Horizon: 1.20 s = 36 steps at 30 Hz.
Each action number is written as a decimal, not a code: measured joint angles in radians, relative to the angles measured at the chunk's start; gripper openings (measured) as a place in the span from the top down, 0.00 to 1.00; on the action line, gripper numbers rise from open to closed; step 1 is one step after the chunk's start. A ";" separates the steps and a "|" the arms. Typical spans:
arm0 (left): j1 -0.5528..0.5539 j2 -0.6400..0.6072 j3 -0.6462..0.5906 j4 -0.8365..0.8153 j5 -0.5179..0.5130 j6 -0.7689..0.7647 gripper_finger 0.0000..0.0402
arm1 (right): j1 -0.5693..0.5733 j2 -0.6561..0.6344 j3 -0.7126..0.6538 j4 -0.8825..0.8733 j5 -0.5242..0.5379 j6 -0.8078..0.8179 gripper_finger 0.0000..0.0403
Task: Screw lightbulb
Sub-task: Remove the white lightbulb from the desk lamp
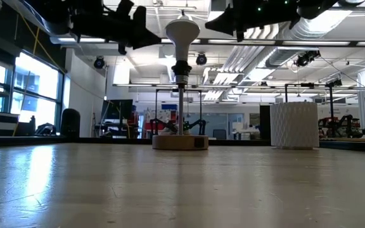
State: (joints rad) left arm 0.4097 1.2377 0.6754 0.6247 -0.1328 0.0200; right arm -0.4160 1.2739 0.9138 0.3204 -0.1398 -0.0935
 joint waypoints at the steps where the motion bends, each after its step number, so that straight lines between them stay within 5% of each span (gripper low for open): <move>1: 0.015 0.008 0.000 0.019 0.032 0.000 1.00 | 0.014 0.000 0.000 -0.009 -0.016 0.008 1.00; 8: 0.069 0.049 0.000 0.131 0.249 -0.068 1.00 | 0.089 0.039 0.000 -0.002 0.065 0.008 1.00; 18: -0.040 0.058 0.000 0.155 0.313 -0.113 1.00 | 0.009 0.100 -0.001 0.115 0.156 0.006 1.00; 27: -0.102 0.031 0.000 0.123 0.200 -0.093 1.00 | -0.056 0.067 0.000 0.113 0.159 -0.005 1.00; 31: -0.081 -0.003 0.000 -0.009 0.039 -0.054 1.00 | -0.030 0.011 0.000 0.042 0.058 -0.017 1.00; 36: -0.005 0.015 0.000 0.042 0.002 -0.044 1.00 | 0.019 -0.005 0.000 0.016 -0.108 0.017 1.00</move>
State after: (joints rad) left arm 0.4049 1.2526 0.6754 0.6669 -0.1304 -0.0239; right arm -0.3966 1.2685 0.9134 0.3364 -0.2479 -0.0768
